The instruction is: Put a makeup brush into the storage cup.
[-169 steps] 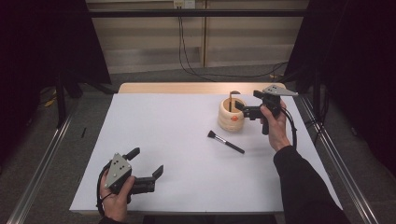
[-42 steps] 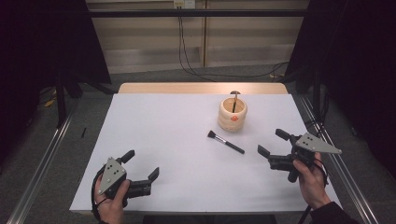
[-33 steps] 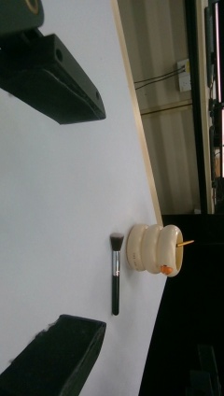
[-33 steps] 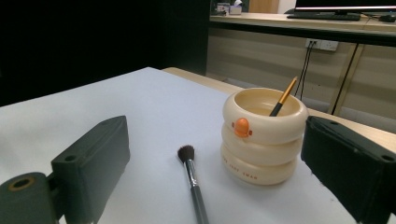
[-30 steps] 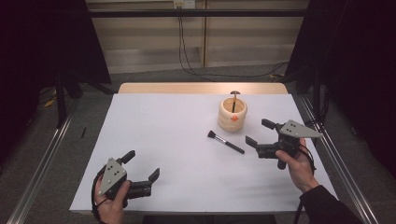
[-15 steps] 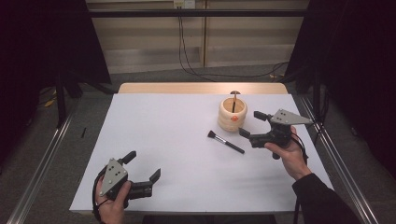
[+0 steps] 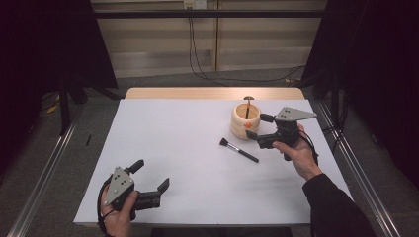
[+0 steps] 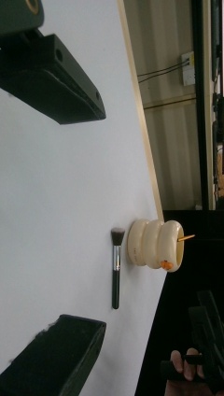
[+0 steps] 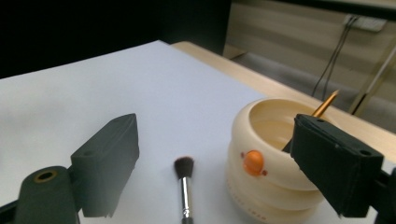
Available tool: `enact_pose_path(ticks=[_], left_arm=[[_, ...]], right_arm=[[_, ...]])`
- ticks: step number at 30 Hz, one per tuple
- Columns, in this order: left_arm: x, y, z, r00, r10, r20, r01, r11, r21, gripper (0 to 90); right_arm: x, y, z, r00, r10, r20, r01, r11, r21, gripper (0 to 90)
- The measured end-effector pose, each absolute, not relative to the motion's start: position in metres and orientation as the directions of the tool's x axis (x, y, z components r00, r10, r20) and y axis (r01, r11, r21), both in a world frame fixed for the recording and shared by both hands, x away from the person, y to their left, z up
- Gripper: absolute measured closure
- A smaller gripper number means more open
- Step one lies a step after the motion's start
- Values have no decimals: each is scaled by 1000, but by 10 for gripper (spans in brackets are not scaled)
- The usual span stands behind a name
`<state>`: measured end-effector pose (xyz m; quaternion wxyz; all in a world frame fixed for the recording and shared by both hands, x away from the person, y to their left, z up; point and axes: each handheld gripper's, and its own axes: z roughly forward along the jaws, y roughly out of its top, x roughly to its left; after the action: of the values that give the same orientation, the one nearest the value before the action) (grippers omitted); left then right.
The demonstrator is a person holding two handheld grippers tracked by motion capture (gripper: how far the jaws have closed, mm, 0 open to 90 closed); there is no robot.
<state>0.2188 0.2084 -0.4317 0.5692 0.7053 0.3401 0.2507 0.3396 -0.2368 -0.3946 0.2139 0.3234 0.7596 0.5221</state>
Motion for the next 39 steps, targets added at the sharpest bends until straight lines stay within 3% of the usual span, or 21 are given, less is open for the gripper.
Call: enact_pose_path(ticks=[5, 15, 22, 24, 28, 39], left_arm=[[218, 208, -431, 645, 763, -27, 190, -126, 974, 14], [219, 209, -432, 643, 765, -26, 192, -128, 973, 12], [219, 208, -431, 644, 765, -25, 192, -129, 973, 12], [219, 208, -431, 643, 765, -26, 193, -129, 973, 12], [219, 208, -431, 648, 762, -21, 189, -134, 973, 12], [219, 208, -431, 645, 764, -19, 194, -140, 971, 13]], right_arm=[[345, -235, -391, -750, 660, 41, 280, 260, 924, 165], [353, -232, -383, -750, 660, 42, 329, 317, 890, 159], [360, -232, -380, -740, 671, 57, 427, 402, 810, 174], [361, -234, -380, -736, 668, 112, 476, 392, 787, 173], [365, -234, -381, -720, 689, 80, 522, 462, 717, 169], [375, -225, -378, -777, 625, 78, 555, 621, 553, 230]])
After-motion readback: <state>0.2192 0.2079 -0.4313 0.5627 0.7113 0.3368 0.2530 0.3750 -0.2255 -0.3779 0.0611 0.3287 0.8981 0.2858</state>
